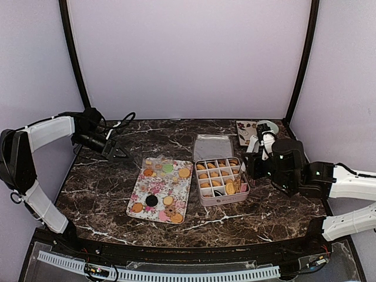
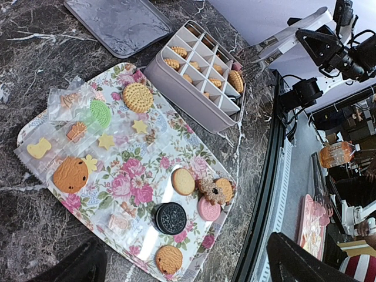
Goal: Pack the cookies
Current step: Place the fake cookies in the empty pocket of the box, then place the clamp on the plate.
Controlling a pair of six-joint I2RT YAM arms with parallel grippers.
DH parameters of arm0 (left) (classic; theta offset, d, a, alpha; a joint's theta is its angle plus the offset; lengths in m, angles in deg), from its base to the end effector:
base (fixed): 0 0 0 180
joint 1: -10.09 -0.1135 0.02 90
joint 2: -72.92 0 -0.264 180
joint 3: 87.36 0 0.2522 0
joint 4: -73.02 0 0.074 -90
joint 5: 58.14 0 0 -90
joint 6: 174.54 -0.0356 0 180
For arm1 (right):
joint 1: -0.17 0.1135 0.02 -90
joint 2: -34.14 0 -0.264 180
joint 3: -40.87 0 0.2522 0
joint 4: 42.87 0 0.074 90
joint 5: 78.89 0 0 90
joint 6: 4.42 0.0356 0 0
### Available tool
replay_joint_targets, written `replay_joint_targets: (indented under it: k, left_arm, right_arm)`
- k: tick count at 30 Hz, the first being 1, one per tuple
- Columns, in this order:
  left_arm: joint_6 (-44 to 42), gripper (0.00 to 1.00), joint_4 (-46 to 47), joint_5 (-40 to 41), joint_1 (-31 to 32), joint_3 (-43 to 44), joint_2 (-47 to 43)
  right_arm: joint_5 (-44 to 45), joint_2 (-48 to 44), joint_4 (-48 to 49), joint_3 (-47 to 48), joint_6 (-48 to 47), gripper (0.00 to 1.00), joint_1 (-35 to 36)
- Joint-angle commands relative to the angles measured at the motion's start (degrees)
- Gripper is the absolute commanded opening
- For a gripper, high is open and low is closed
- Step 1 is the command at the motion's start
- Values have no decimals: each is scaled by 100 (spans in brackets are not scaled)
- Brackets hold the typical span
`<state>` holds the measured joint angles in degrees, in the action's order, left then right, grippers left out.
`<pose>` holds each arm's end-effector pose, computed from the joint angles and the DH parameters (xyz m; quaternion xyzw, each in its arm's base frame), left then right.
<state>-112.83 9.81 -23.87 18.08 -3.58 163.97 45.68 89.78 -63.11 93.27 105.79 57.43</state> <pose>0.2994 -0.0717 0.2569 0.3466 0.8033 -0.4270 0.2287 0.1347 0.1721 0.2760 -0.0992 0.8088 0.1339 0.5640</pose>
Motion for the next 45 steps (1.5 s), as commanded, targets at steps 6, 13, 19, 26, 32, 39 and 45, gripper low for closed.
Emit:
replay_joint_targets:
  k: [6,13,19,26,32,39,45]
  left_arm:
    - [-116,97,-180,-134,8,21,-143]
    - [-123,97,-194,-181,3,29,-115]
    - [-141,97,-223,-194,7,51,-129]
    - [-72,97,-227,-90,9,74,-70]
    - [40,99,-272,198,3,185,64]
    - [58,99,-268,585,-104,202,32]
    - [57,99,-327,495,-360,153,99]
  right_arm:
    - [58,-185,113,296,-57,43,-39]
    - [-39,-256,244,343,-7,37,-40]
    - [-167,-31,355,682,-180,29,-39]
    - [-235,123,531,1110,-418,26,-79]
    - [-1431,758,649,1718,-8,27,-203]
    - [-3271,2860,-162,3521,736,27,-222]
    - [-4209,4945,-1524,5390,934,29,-222]
